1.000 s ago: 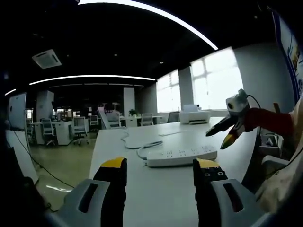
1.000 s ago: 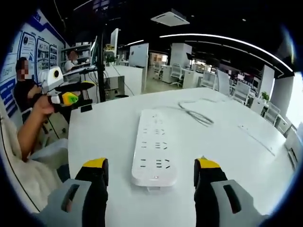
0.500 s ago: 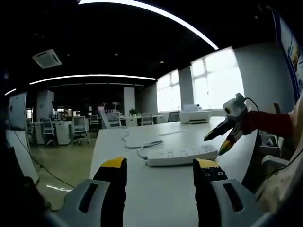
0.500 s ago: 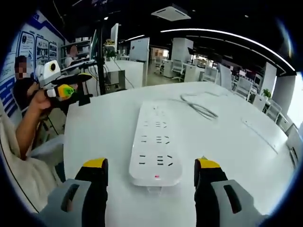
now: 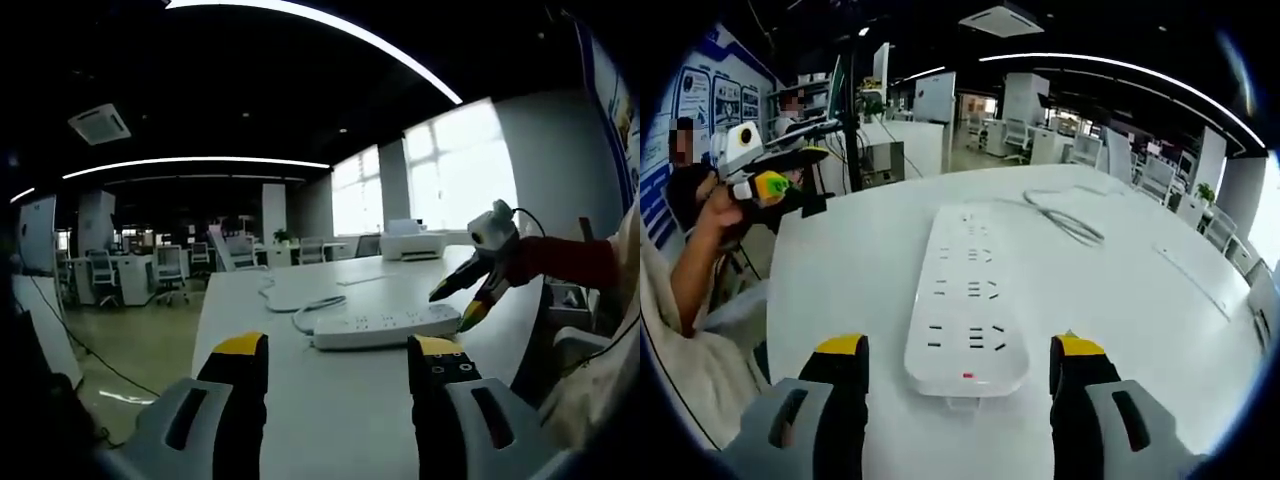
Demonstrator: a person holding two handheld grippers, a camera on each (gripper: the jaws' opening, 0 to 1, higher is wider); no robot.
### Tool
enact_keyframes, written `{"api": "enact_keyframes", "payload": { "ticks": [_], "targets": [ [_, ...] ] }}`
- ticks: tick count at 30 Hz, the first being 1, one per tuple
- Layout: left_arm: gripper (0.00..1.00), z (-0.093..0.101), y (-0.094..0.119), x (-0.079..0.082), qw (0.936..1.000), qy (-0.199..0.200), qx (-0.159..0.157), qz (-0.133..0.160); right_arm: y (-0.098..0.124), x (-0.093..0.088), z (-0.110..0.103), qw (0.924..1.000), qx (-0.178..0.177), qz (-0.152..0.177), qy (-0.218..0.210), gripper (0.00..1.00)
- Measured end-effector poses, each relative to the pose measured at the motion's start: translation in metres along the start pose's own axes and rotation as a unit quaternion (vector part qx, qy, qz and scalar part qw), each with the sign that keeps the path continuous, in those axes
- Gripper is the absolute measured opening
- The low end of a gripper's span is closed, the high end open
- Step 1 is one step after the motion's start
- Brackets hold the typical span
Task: Pick up the power strip scattered on the table, fix it on the side mounting bracket of the table, and press the switch
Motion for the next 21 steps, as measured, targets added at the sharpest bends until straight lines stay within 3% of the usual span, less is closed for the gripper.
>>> {"api": "enact_keyframes", "payload": {
  "ticks": [21],
  "targets": [
    [0.6,-0.0015,0.0007,-0.0021,1.0,0.002,-0.002,-0.005,-0.0059,-0.0018,0.001,0.9999,0.009,-0.011,-0.001,0.67]
  ]
}}
Point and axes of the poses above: the point that each gripper's makers call its tool centre point, and the gripper's own axes: y roughly backward along the fingers, z roughly to its right, x roughly out of its top, the point moved 9 cm from there along y, roughly backward along the fingers, and after that the axes turned 6 degrees about z, right-handed, at the moved point
